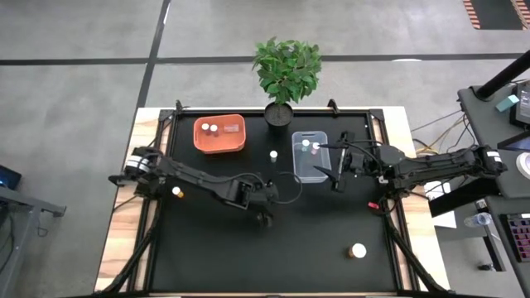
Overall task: Pick and place medicine bottles into bin by pill shape (circle, oval)
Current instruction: Put the orange tablet pill bottle into the orange bin
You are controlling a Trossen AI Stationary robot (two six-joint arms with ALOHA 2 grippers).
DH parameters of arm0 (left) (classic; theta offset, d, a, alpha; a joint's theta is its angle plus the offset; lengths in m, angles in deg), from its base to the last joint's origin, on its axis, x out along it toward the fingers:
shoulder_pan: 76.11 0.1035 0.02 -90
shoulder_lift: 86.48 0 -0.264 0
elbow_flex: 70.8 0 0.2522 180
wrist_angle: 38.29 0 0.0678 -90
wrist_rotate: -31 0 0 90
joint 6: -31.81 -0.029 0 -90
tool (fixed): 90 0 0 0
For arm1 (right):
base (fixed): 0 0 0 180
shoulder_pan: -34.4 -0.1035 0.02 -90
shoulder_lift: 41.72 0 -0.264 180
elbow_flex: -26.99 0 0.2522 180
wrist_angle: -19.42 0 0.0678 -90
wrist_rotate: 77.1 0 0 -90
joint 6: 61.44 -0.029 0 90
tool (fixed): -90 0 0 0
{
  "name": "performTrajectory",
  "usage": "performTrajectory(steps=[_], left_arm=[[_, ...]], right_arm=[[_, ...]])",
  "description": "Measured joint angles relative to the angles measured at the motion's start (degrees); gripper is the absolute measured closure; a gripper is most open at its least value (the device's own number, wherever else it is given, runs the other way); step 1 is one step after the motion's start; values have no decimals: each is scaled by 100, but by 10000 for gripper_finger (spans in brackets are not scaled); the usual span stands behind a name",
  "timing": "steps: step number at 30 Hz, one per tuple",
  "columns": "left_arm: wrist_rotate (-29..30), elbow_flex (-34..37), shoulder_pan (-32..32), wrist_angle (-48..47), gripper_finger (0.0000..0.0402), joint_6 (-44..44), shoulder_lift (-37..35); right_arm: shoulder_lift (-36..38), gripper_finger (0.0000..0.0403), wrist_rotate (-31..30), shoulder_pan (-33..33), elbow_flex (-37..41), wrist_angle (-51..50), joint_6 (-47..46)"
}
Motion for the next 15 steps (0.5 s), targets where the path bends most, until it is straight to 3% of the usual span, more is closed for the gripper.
performTrajectory(steps=[7,15], left_arm=[[-128,2,59,30,94,-10,211],[-151,2,56,23,168,0,200]], right_arm=[[0,106,0,0,0,0,39],[0,106,0,0,0,0,51]])
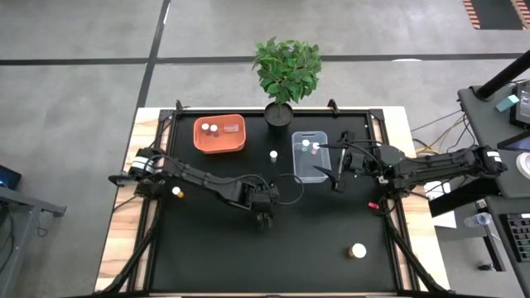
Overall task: Pick and place medicine bottles into bin by pill shape (circle, oval)
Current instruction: Put the orange tablet pill bottle into the orange bin
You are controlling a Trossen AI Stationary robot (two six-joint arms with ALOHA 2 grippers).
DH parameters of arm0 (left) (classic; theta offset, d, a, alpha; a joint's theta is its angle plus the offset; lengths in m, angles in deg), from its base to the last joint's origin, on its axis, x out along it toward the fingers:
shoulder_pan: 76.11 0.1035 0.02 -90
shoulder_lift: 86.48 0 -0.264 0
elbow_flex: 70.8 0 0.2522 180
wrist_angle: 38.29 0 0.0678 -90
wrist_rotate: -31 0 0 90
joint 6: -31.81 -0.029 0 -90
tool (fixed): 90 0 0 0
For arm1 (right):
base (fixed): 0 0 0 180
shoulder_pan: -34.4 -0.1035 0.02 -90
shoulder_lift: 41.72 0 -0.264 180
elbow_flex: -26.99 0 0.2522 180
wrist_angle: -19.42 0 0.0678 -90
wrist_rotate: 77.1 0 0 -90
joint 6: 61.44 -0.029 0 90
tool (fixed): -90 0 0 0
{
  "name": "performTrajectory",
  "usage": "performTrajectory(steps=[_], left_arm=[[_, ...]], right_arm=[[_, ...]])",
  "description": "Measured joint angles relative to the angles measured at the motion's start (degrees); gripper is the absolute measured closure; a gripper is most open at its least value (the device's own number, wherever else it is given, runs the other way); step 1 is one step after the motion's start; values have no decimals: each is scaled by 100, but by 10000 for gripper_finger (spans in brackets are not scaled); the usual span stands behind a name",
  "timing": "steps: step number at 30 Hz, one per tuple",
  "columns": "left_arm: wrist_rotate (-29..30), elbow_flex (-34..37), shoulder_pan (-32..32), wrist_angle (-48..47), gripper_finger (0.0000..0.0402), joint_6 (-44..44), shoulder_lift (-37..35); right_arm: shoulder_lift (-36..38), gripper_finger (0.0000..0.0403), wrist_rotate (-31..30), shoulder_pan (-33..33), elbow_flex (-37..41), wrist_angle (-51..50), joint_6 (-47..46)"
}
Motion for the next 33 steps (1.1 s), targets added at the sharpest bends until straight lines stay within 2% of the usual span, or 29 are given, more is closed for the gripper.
performTrajectory(steps=[5,12,16,20,26,33], left_arm=[[-14,0,0,-4,214,3,-16],[76,2,0,-346,214,-99,-278],[597,7,105,-1128,209,-188,-755],[1065,90,414,-1589,208,-174,-1276],[1300,731,1102,-1602,207,-78,-2205],[1525,1619,2182,-1572,206,915,-3138]], right_arm=[[0,106,0,0,0,-2,7],[-2,106,0,0,0,-2,9],[-2,106,0,0,-2,-4,5],[-2,106,0,0,-2,-2,4],[-2,106,-2,-1,-6,1,-5],[-2,106,-2,0,-7,1,8]])
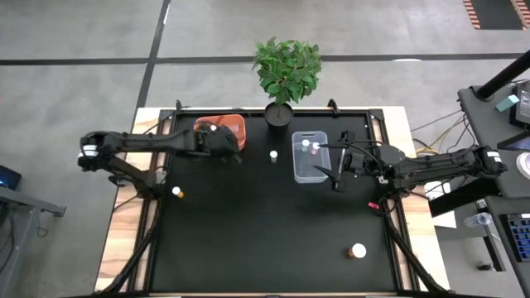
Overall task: Pick and place medicine bottles into bin by pill shape (circle, oval)
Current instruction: Put the orange tablet pill bottle into the orange bin
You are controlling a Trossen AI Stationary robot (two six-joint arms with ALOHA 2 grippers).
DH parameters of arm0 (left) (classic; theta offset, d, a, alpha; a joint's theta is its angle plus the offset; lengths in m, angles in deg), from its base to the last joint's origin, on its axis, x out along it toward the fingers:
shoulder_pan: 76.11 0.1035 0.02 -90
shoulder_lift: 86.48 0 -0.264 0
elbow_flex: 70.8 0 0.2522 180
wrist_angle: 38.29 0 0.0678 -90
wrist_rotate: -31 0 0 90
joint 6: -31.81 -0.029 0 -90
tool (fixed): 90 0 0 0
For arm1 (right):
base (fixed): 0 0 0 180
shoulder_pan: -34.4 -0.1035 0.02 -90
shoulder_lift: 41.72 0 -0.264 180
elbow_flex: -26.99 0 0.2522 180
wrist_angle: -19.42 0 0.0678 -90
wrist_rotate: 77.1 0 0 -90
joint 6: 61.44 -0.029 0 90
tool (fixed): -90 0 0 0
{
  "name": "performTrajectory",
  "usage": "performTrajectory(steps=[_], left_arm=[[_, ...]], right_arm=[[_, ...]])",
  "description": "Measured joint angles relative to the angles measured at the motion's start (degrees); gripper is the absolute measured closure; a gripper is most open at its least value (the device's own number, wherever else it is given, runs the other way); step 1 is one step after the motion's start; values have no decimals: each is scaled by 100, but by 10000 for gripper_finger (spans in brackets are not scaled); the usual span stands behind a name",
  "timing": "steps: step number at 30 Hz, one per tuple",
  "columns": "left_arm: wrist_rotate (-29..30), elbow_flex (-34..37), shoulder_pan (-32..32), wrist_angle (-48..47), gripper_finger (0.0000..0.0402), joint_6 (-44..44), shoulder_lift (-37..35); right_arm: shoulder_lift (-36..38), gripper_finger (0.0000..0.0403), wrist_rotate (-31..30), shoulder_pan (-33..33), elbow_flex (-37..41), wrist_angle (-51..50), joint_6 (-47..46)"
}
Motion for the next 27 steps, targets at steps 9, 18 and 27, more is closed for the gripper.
performTrajectory(steps=[9,18,27], left_arm=[[-108,843,1180,526,206,406,-211],[-171,982,1683,728,206,247,-187],[-253,998,1995,721,205,223,-187]], right_arm=[[-2,106,0,0,-2,3,47],[-2,106,0,0,-2,3,88],[-2,106,-1,0,-2,3,84]])
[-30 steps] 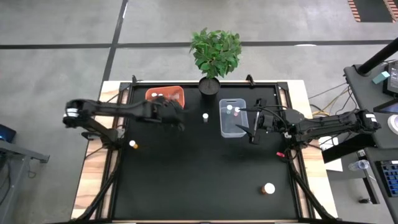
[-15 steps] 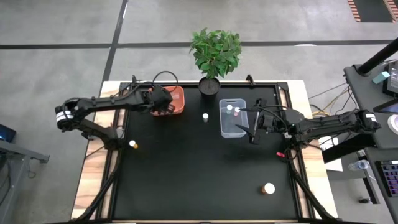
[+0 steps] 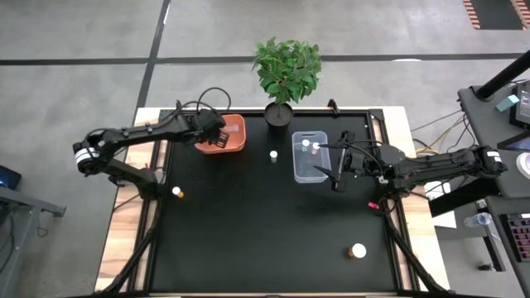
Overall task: Pick and place medicine bottles into bin by pill shape (circle, oval)
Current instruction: Put the orange tablet pill bottle into the orange bin
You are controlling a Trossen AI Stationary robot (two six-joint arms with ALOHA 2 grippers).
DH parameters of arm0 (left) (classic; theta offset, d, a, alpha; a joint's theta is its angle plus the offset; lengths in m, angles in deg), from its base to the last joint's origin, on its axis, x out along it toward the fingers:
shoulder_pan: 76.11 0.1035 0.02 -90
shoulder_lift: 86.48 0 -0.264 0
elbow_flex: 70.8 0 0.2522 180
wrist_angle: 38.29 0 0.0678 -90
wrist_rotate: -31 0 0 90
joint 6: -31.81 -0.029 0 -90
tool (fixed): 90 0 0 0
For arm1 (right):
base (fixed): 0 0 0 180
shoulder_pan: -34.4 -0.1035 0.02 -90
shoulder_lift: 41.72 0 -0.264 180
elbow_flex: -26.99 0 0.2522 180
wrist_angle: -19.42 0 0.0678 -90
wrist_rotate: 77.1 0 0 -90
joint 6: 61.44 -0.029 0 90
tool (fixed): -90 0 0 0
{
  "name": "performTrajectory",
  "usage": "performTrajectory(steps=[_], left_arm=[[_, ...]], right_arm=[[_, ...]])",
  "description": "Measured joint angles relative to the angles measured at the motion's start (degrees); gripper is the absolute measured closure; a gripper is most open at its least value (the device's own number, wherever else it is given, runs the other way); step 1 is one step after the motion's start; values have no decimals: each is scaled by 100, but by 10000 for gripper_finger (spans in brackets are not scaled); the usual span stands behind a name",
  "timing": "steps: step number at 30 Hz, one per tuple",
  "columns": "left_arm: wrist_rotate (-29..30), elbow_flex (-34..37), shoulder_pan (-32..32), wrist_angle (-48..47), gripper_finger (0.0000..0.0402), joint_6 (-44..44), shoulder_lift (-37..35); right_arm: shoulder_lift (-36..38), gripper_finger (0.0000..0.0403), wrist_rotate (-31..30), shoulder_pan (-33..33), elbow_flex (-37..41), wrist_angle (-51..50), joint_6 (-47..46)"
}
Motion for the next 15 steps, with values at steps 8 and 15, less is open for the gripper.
performTrajectory(steps=[8,15], left_arm=[[-6,137,25,74,205,-25,172],[-3,282,29,501,205,-69,525]], right_arm=[[0,106,-1,0,0,0,2],[0,106,-1,0,0,-2,2]])
